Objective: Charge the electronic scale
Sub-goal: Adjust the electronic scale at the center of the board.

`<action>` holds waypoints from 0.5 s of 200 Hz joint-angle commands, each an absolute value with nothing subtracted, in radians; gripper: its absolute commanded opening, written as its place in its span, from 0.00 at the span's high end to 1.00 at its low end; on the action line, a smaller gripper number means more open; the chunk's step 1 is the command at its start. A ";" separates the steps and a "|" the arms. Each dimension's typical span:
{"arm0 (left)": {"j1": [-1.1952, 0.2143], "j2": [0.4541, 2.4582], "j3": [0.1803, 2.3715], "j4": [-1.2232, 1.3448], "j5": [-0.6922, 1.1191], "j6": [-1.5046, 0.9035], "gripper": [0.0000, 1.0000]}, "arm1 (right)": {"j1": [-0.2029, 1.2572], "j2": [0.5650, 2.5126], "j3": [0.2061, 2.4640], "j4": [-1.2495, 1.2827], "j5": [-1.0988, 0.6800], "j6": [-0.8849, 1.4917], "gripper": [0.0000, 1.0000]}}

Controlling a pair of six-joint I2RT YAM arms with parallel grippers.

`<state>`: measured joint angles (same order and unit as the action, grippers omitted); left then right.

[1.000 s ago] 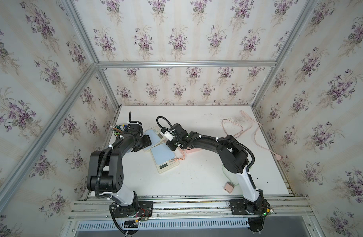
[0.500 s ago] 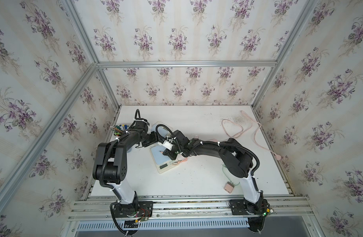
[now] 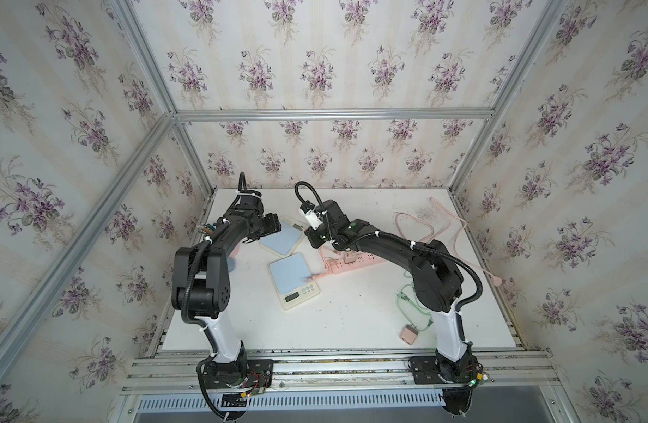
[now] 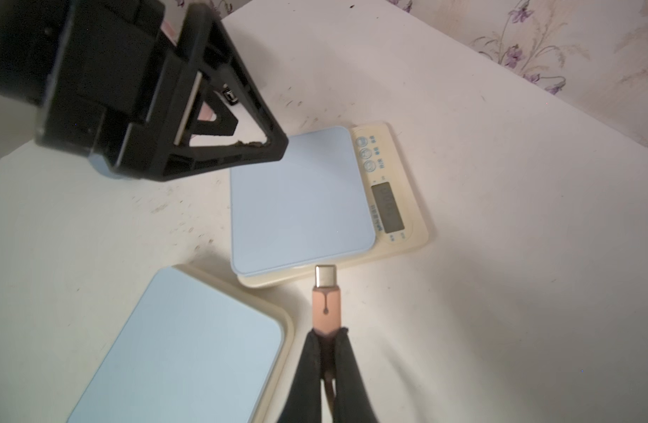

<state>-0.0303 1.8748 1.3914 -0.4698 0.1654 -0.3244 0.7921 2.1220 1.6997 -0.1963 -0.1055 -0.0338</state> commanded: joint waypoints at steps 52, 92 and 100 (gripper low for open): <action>-0.016 2.071 1.555 -0.565 0.255 -0.310 0.28 | 0.787 2.368 1.943 -0.386 -0.023 -0.072 1.00; -0.056 2.183 1.670 -0.564 0.394 -0.264 0.29 | 0.773 2.430 1.972 -0.426 -0.076 -0.089 1.00; -0.074 2.206 1.697 -0.564 0.414 -0.251 0.30 | 0.775 2.429 1.951 -0.416 -0.108 -0.098 1.00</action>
<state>-0.0402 2.1464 1.6501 -0.5041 0.3054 -0.2966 0.7734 2.4161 1.9732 -0.3946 -0.0460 -0.0769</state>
